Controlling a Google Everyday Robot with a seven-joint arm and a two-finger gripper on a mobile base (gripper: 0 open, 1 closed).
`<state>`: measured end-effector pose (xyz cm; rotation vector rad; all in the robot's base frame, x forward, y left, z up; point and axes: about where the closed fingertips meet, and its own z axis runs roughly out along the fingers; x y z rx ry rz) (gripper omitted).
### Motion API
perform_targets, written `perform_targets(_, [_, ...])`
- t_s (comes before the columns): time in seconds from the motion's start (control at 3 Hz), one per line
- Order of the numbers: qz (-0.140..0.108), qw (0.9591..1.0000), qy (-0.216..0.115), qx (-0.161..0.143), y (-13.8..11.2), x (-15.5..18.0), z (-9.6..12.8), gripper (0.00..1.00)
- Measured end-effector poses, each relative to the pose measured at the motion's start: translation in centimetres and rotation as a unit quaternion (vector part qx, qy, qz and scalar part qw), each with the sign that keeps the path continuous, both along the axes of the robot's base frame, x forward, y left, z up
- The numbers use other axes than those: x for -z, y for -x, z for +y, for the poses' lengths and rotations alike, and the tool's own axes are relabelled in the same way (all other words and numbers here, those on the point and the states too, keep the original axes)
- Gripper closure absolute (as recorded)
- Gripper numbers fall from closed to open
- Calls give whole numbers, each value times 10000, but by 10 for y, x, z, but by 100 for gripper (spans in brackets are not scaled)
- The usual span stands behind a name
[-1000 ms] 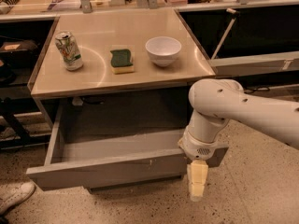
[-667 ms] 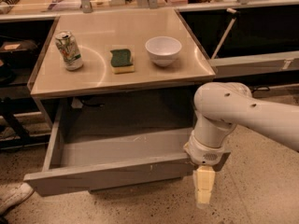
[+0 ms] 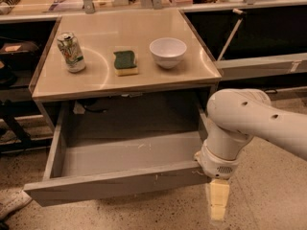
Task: Open top drawer
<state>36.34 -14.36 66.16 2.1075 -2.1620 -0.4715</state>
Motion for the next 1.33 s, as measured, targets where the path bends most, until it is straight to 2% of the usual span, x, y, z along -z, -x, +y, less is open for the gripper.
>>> perform_targets(1.0, [32, 9994, 104, 316, 42, -13, -22, 0])
perform_targets(1.33, [32, 9994, 104, 316, 42, -13, -22, 0])
